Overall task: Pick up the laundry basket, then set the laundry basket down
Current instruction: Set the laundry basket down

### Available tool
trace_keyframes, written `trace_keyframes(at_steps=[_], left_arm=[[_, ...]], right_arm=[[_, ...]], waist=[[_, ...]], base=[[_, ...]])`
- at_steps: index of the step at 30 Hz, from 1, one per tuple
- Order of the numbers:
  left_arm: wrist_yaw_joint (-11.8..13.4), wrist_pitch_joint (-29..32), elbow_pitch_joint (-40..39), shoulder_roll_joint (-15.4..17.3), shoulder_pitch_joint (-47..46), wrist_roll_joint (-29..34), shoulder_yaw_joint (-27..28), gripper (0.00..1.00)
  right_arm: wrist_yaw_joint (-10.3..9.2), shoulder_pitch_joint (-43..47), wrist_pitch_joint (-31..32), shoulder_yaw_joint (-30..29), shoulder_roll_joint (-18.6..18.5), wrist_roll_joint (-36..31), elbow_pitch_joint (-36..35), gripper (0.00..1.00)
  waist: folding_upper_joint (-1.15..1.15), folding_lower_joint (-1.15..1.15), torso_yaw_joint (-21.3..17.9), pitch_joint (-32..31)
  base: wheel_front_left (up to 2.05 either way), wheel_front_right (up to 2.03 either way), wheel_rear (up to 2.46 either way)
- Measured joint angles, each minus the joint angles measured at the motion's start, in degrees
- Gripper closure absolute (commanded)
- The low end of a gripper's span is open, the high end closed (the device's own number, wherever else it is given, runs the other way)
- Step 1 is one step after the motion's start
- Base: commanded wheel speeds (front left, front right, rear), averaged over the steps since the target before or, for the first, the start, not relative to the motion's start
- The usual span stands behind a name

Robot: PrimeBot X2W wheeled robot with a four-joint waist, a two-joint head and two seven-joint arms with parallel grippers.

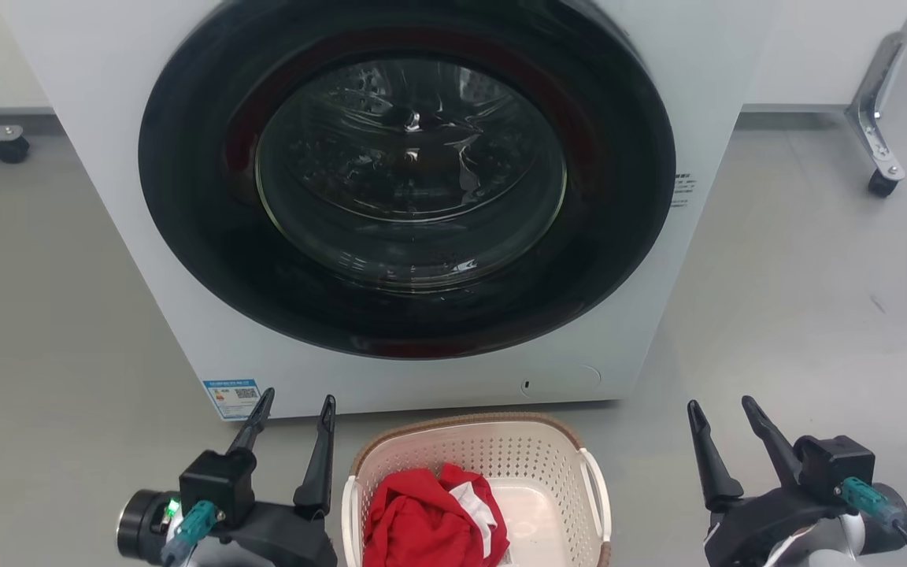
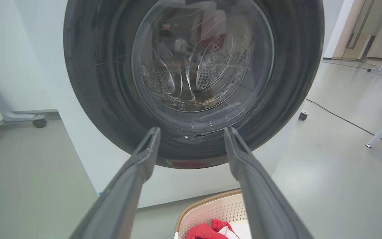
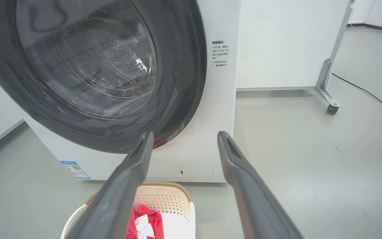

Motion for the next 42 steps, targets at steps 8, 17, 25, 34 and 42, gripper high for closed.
trace_keyframes(at_steps=[8, 17, 25, 34, 42], left_arm=[[0.46, 0.0, -8.33, 1.19, 8.03, 2.92, 2.55, 0.0], [0.48, 0.0, -12.25, 0.24, 15.26, 5.36, 8.15, 0.0], [0.48, 0.0, -14.13, -1.4, 20.12, 7.21, 12.66, 0.0], [0.48, 1.32, -16.26, -2.88, 21.2, 9.36, 14.36, 0.0], [0.48, 3.48, -17.52, -3.92, 22.26, 10.33, 14.74, 0.0]], right_arm=[[-2.29, 6.5, -0.14, -1.16, -1.11, -2.41, -7.95, 0.0], [-3.81, 13.68, -0.16, -3.23, -2.01, -3.28, -14.23, 0.0], [-4.44, 17.77, -0.18, -5.3, -2.5, -3.72, -18.05, 0.0], [-4.49, 19.02, -0.16, -6.53, -2.59, -4.36, -20.45, 0.0], [-4.91, 20.13, -0.13, -6.97, -2.59, -5.75, -21.8, 0.0]], waist=[[0.0, 0.0, -0.29, -2.87], [0.01, 0.0, -0.44, -4.89], [0.01, 0.01, -0.6, -5.24], [0.01, 0.01, -0.87, -5.33], [0.01, 0.01, -0.86, -5.37]], base=[[0.0, 0.0, 0.0], [0.0, 0.0, 0.0], [0.0, 0.0, 0.0], [0.0, 0.0, 0.0], [0.0, 0.0, 0.0]])
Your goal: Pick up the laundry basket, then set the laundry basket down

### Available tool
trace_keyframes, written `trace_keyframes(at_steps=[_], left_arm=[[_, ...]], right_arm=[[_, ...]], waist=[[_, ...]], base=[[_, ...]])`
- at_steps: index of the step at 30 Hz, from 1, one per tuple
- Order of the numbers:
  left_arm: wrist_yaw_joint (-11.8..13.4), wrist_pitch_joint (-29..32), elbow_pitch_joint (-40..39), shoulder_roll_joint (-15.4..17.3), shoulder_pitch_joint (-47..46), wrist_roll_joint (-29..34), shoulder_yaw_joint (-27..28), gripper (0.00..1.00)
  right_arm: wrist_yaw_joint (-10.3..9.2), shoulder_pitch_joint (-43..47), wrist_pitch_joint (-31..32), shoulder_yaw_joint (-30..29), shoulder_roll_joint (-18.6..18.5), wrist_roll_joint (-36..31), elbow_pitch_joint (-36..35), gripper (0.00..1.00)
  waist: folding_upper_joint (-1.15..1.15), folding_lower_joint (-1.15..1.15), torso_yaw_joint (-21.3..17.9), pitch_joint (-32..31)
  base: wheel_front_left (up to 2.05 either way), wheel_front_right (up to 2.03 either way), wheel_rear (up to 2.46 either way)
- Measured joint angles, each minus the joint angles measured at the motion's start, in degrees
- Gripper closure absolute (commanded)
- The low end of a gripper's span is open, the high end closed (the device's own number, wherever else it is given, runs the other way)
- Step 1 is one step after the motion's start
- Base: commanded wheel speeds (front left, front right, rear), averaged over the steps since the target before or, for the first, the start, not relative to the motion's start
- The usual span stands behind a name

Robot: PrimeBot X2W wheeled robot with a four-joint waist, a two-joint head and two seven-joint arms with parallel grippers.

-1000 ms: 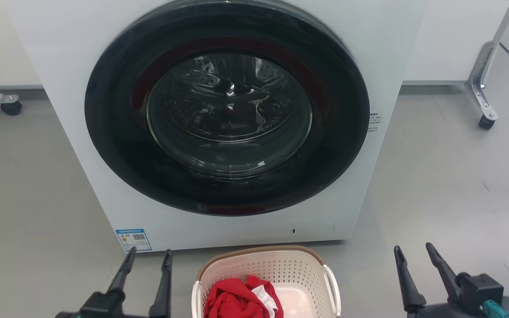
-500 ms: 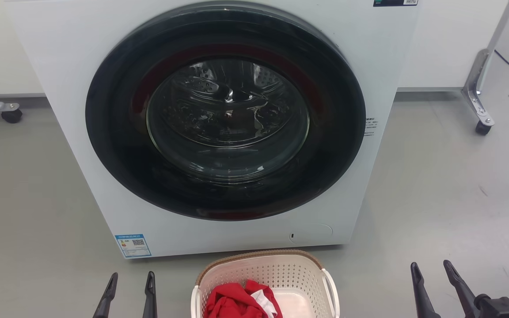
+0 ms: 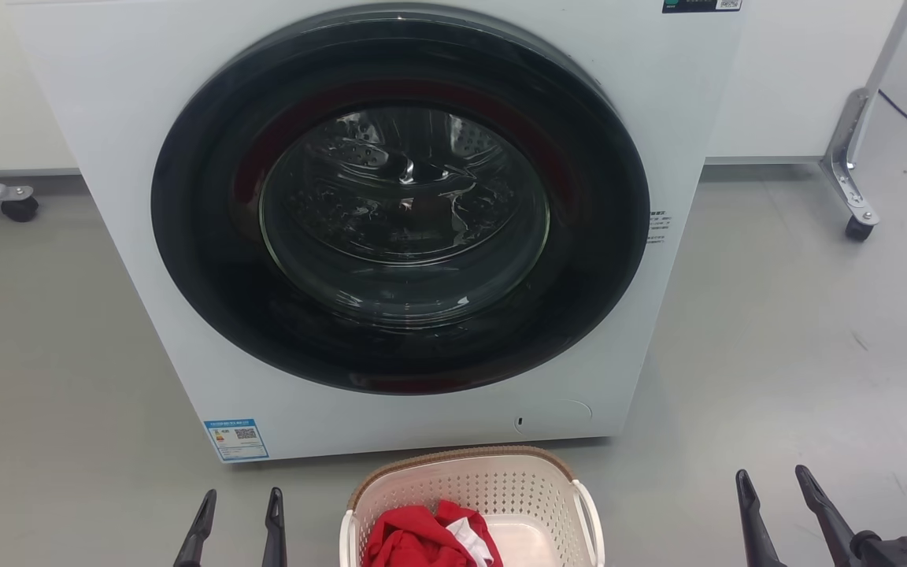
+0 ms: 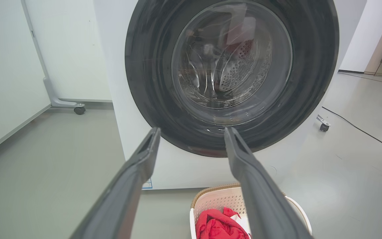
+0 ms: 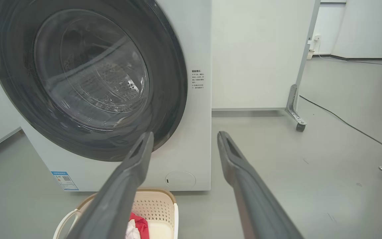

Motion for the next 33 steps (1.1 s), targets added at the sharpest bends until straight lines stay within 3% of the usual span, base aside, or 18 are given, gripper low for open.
trace_keyframes(at_steps=[29, 30, 33], left_arm=[[0.0, 5.27, -3.85, -1.56, 1.14, 2.91, 1.65, 0.0], [0.0, 5.27, -3.85, -1.59, 1.15, 2.94, 1.65, 1.0], [-0.05, 5.27, -2.13, -1.85, 1.52, 2.91, 1.51, 1.0]], right_arm=[[-0.08, 0.88, 2.26, -1.2, 0.27, -1.24, -3.11, 0.0], [-0.07, 0.9, 2.26, -1.18, 0.33, -1.24, -3.04, 1.0], [-0.02, 1.64, 2.29, -0.75, 1.14, -1.19, -1.47, 1.0]], waist=[[0.0, 0.0, 0.51, 0.43], [0.0, 0.0, 0.53, 0.45], [0.0, 0.0, 0.53, 0.46]], base=[[0.0, 0.0, 0.0], [0.0, 0.0, 0.0], [0.0, 0.0, 0.0]])
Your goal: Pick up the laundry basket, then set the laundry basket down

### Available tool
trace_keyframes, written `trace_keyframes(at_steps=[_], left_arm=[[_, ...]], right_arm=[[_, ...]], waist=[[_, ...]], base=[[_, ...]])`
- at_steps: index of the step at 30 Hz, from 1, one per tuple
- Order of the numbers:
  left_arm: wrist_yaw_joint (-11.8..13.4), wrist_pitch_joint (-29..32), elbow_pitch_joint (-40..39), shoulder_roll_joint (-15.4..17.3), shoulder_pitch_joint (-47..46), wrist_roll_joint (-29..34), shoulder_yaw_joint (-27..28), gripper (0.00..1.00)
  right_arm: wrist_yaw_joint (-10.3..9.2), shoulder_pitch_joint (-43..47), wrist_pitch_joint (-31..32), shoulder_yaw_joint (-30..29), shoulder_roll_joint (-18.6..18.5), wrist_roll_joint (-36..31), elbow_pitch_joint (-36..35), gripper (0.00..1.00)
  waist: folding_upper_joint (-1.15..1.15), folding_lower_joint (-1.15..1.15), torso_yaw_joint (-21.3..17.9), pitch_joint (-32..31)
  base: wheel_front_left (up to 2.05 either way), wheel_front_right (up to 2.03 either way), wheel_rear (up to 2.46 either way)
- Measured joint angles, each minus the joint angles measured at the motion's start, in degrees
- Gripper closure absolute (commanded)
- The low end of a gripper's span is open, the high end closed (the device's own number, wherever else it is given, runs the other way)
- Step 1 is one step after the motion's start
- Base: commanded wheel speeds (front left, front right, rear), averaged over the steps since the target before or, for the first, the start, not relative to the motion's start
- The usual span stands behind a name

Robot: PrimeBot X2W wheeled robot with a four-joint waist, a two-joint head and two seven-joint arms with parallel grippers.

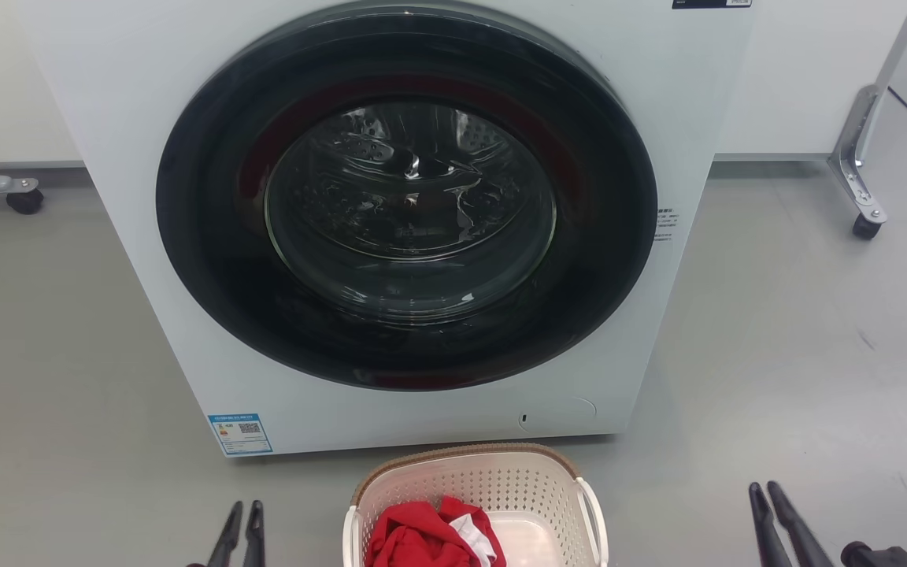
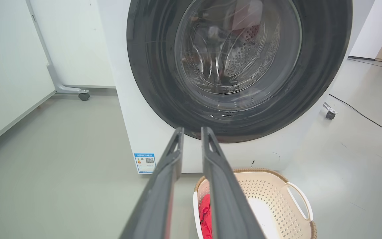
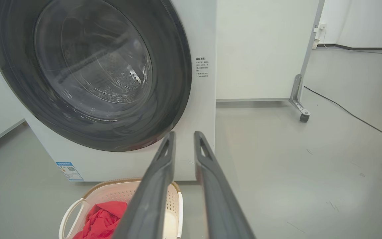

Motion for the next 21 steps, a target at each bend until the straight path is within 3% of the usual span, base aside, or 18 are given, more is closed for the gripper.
trace_keyframes(at_steps=[6, 21], left_arm=[[-0.56, 0.48, 0.47, -0.13, 0.29, -1.24, 0.56, 1.0], [-2.57, 2.47, 2.53, -0.42, -0.47, -14.51, 2.99, 1.0]], right_arm=[[0.54, 0.49, 0.56, -1.19, 0.64, 1.53, 0.32, 1.0], [2.58, -0.58, 3.86, -4.91, 2.61, 12.96, 1.94, 1.0]], waist=[[0.0, 0.0, 0.02, 0.07], [0.0, 0.0, 0.13, 0.23]], base=[[0.0, 0.0, 0.0], [0.0, 0.0, 0.0]])
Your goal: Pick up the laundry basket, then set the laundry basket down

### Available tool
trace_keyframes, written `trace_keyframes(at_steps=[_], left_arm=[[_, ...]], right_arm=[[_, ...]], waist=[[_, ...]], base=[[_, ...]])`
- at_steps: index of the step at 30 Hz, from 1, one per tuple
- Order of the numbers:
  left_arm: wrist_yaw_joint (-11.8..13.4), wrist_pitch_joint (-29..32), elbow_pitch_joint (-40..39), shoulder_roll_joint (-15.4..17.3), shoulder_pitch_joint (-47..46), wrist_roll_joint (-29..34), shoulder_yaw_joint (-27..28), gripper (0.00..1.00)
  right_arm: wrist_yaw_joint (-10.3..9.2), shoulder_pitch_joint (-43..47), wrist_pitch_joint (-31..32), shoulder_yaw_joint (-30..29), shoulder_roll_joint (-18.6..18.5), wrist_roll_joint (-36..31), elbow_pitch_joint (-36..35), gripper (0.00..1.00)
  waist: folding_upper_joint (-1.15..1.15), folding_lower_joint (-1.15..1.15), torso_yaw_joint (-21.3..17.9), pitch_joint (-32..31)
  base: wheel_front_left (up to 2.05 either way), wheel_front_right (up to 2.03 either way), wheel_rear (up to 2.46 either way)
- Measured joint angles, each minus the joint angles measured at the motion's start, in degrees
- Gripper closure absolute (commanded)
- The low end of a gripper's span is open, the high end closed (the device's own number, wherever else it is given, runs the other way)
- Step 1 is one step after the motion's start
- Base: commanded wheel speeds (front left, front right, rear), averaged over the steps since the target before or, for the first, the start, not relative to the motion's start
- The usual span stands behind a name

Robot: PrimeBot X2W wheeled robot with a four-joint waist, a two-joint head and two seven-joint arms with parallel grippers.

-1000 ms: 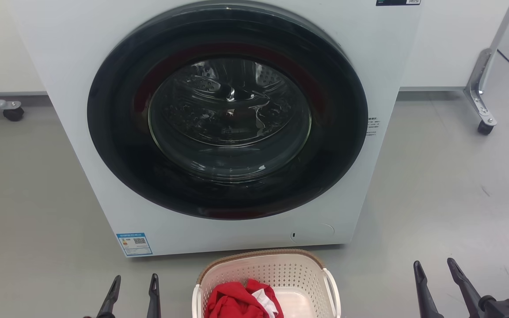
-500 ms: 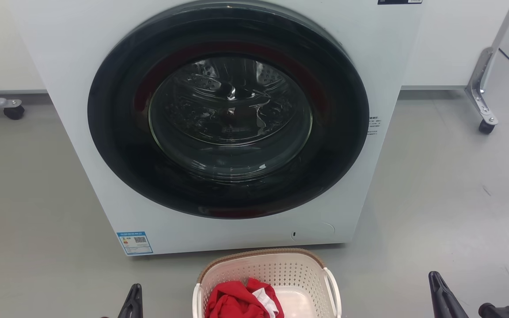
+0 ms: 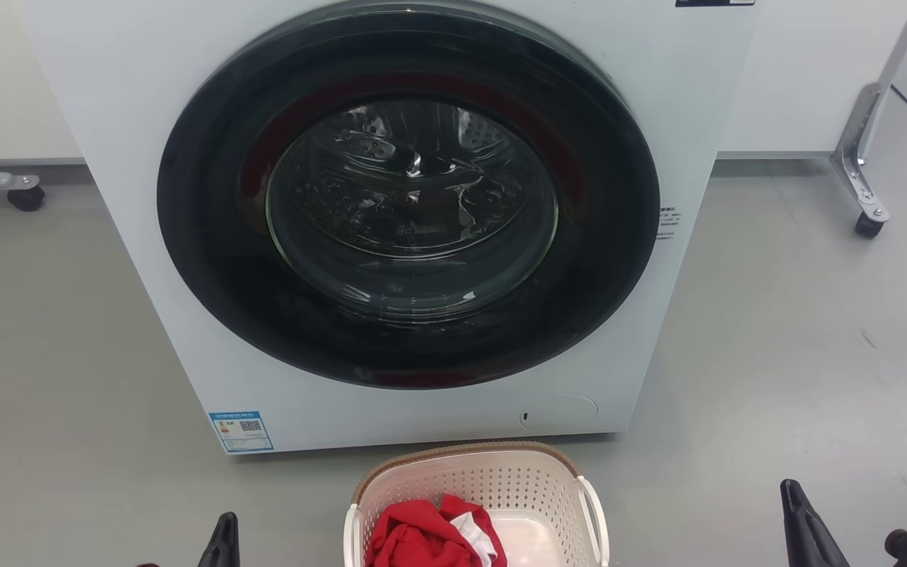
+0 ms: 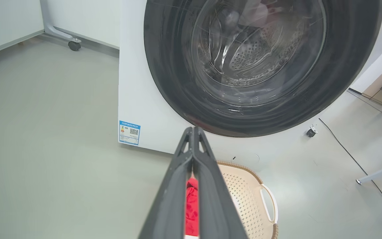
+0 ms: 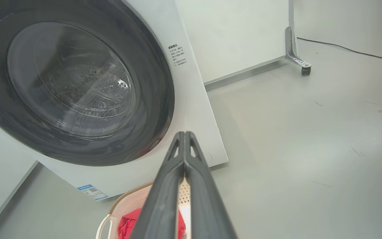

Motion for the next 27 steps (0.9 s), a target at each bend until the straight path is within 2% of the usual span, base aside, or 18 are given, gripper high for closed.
trace_keyframes(at_steps=[27], left_arm=[[-3.77, 3.54, 3.82, -0.96, -2.84, -21.75, 4.42, 1.0]], right_arm=[[3.75, -2.25, 5.3, -6.77, 3.66, 19.97, 3.26, 1.0]], waist=[[0.0, 0.0, 0.19, 0.27]], base=[[0.0, 0.0, 0.0]])
